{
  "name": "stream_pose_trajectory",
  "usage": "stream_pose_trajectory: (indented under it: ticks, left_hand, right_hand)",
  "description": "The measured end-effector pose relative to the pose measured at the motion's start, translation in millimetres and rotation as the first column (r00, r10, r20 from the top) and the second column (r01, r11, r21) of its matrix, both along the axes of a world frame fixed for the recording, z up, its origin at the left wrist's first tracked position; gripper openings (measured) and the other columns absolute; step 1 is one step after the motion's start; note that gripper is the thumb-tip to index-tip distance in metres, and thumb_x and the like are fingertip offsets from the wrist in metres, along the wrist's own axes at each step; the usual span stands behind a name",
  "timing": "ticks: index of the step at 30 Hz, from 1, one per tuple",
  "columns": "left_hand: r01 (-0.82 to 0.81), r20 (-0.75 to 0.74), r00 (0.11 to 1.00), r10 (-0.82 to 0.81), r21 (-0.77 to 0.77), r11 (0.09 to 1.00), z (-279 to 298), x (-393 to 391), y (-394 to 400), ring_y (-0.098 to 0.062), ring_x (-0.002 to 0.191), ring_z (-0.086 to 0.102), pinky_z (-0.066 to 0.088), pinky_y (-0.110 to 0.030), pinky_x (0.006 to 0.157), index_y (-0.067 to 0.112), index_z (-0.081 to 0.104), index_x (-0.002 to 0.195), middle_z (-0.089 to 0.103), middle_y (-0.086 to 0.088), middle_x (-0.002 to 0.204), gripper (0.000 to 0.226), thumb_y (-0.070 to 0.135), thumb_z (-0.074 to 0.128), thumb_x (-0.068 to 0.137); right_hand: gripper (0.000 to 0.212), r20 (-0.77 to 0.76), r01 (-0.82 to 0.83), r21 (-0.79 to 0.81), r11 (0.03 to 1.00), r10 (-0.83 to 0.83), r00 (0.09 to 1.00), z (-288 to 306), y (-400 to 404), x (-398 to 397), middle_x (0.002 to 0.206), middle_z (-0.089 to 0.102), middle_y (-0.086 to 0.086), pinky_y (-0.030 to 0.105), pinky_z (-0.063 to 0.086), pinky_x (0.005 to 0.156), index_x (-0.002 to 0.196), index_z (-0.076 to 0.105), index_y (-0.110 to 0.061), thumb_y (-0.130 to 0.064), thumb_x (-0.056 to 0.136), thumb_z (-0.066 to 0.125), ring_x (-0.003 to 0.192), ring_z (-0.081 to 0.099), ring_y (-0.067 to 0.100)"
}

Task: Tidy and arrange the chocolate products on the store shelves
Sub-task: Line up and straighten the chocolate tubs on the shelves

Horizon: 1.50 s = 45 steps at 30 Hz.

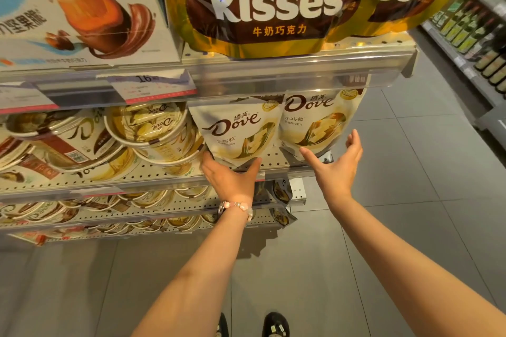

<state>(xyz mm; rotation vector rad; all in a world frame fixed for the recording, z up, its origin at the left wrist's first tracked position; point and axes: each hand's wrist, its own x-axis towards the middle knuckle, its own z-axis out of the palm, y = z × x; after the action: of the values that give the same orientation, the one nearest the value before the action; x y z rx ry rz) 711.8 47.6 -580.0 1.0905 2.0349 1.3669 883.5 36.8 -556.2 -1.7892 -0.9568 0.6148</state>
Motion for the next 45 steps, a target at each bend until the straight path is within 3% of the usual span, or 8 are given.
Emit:
stream_pose_trajectory:
  ticks: [4, 9, 12, 20, 27, 32, 37, 45]
  left_hand:
    - [0.049, 0.004, 0.999, -0.049, 0.017, 0.999, 18, -15, -19, -0.025, 0.123, 0.04, 0.038, -0.033, 0.102, 0.002, 0.037, 0.131, 0.042, -0.011, 0.13, 0.096, 0.035, 0.087, 0.056]
    - [0.072, 0.007, 0.997, -0.074, 0.135, 0.988, 51, -52, -47, -0.016, 0.093, 0.05, 0.042, -0.028, 0.084, 0.021, 0.046, 0.105, 0.05, -0.006, 0.105, 0.061, 0.027, 0.086, 0.06]
    - [0.038, -0.031, 0.999, -0.033, 0.19, 0.981, 72, -81, -61, -0.018, 0.087, 0.048, 0.042, -0.026, 0.08, 0.033, 0.041, 0.092, 0.048, -0.007, 0.1, 0.052, 0.025, 0.084, 0.063]
    - [-0.19, 0.218, 0.964, 0.152, 0.163, 0.968, 78, -177, -53, -0.014, 0.101, 0.04, 0.035, -0.002, 0.085, -0.002, 0.031, 0.123, 0.033, -0.009, 0.118, 0.073, 0.003, 0.079, 0.069]
    - [-0.288, 0.505, 0.836, 0.216, 0.069, 0.955, 76, -245, -28, -0.023, 0.096, 0.06, 0.055, -0.036, 0.084, 0.017, 0.031, 0.115, 0.053, -0.01, 0.112, 0.05, 0.014, 0.066, 0.08]
    - [-0.214, 0.648, 0.745, 0.16, 0.005, 0.977, 75, -278, -16, -0.02, 0.07, 0.061, 0.057, -0.024, 0.06, 0.017, 0.034, 0.114, 0.056, -0.026, 0.116, 0.033, 0.003, 0.053, 0.091]
    - [-0.14, 0.641, 0.758, 0.121, -0.022, 0.99, 76, -290, -17, -0.022, 0.078, 0.065, 0.059, -0.029, 0.067, 0.012, 0.042, 0.128, 0.054, -0.025, 0.123, 0.04, 0.0, 0.054, 0.091]
    - [-0.074, 0.638, 0.764, 0.098, -0.065, 0.995, 84, -307, -12, -0.021, 0.071, 0.066, 0.059, -0.031, 0.067, 0.01, 0.043, 0.128, 0.061, -0.014, 0.098, 0.04, 0.002, 0.056, 0.09]
  right_hand:
    - [0.098, 0.06, 0.02, 0.096, 0.995, -0.025, 0.998, 17, -17, -16, 0.144, 0.032, 0.004, 0.028, 0.032, 0.109, 0.144, 0.024, -0.018, -0.041, 0.067, 0.081, 0.132, 0.033, 0.015]
    - [0.067, 0.023, -0.139, 0.177, 0.974, 0.137, 0.99, 40, -29, -53, 0.122, 0.047, 0.001, -0.002, 0.034, 0.086, 0.13, 0.042, -0.016, -0.025, 0.075, 0.078, 0.108, 0.046, 0.007]
    - [0.049, 0.031, -0.272, 0.166, 0.948, 0.271, 0.962, 46, -34, -88, 0.105, 0.051, -0.011, 0.008, 0.041, 0.083, 0.119, 0.048, -0.02, -0.022, 0.078, 0.075, 0.094, 0.049, -0.001]
    - [0.026, -0.162, -0.372, 0.03, 0.928, 0.372, 0.914, 34, -37, -193, 0.092, 0.059, -0.002, 0.019, 0.045, 0.071, 0.098, 0.055, -0.019, -0.023, 0.08, 0.072, 0.082, 0.057, 0.007]
    - [0.029, -0.376, -0.217, -0.209, 0.954, 0.126, 0.918, 42, -12, -233, 0.087, 0.066, 0.005, 0.04, 0.053, 0.074, 0.098, 0.055, -0.011, -0.038, 0.091, 0.056, 0.077, 0.064, 0.021]
    - [0.018, -0.585, -0.18, -0.193, 0.965, 0.034, 0.811, 52, -4, -239, 0.084, 0.062, 0.009, 0.029, 0.052, 0.057, 0.091, 0.049, -0.012, -0.029, 0.094, 0.056, 0.071, 0.061, 0.021]
    - [0.024, -0.584, -0.094, -0.164, 0.982, -0.02, 0.811, 57, -1, -246, 0.081, 0.065, 0.008, 0.023, 0.054, 0.049, 0.116, 0.044, -0.012, -0.014, 0.094, 0.055, 0.06, 0.063, 0.014]
    - [0.018, -0.567, -0.095, -0.152, 0.984, -0.008, 0.824, 61, 1, -243, 0.068, 0.06, 0.008, 0.023, 0.049, 0.049, 0.113, 0.048, -0.01, -0.008, 0.095, 0.052, 0.053, 0.056, 0.014]
